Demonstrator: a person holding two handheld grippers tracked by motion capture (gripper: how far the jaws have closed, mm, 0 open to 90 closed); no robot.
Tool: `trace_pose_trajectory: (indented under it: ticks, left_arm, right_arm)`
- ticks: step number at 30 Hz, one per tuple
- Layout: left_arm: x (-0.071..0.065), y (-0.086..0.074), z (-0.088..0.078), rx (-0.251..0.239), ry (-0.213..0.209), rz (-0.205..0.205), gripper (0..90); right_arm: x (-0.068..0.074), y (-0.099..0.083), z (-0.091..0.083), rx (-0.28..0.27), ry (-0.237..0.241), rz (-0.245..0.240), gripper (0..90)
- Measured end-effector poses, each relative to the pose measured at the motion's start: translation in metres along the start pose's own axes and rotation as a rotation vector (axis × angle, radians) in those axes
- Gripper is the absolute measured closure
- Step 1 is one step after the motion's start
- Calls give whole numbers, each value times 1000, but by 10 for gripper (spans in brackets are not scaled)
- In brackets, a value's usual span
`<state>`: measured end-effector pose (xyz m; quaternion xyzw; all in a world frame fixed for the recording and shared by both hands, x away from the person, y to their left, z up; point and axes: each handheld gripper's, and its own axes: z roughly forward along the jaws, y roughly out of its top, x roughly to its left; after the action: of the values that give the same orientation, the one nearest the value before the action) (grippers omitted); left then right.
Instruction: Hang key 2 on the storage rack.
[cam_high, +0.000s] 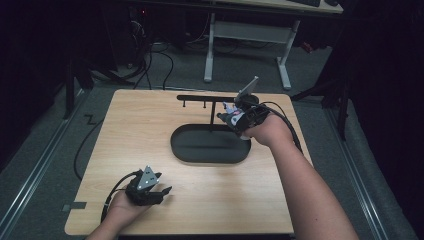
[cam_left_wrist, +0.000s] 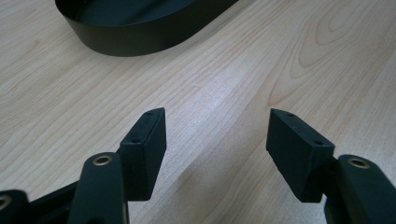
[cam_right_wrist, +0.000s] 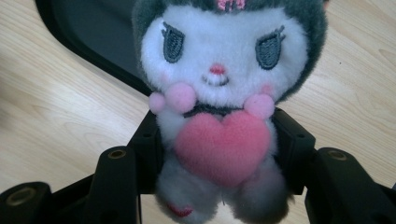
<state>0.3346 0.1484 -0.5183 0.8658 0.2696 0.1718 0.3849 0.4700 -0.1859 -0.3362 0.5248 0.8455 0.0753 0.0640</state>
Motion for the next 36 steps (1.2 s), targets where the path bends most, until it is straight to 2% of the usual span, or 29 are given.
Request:
trace_pose_trajectory:
  ticks: [4, 6, 12, 23, 28, 31, 33, 36]
  left_arm:
    - [0, 0, 0, 6, -4, 3, 384]
    - [0, 0, 1, 6, -5, 3, 384]
    - [0, 0, 0, 4, -6, 2, 385]
    - [0, -1, 0, 11, -8, 8, 385]
    - [1, -2, -2, 6, -3, 4, 385]
    - [1, -3, -1, 10, -4, 3, 386]
    - [1, -3, -1, 13, -5, 6, 385]
    - [1, -3, 0, 18, -7, 10, 386]
  right_arm:
    - [1, -1, 9, 7, 13, 14, 472]
    - [0, -1, 13, 8, 19, 3, 472]
    - [0, -1, 25, 20, 34, 11, 472]
    - [-4, -2, 41, 1, 50, 20, 465]
    - [-6, 2, 55, -20, 71, 52, 453]
    - [-6, 5, 67, -35, 73, 57, 406]
    - [-6, 6, 73, -36, 77, 74, 337]
    - [-6, 5, 78, -36, 68, 78, 321]
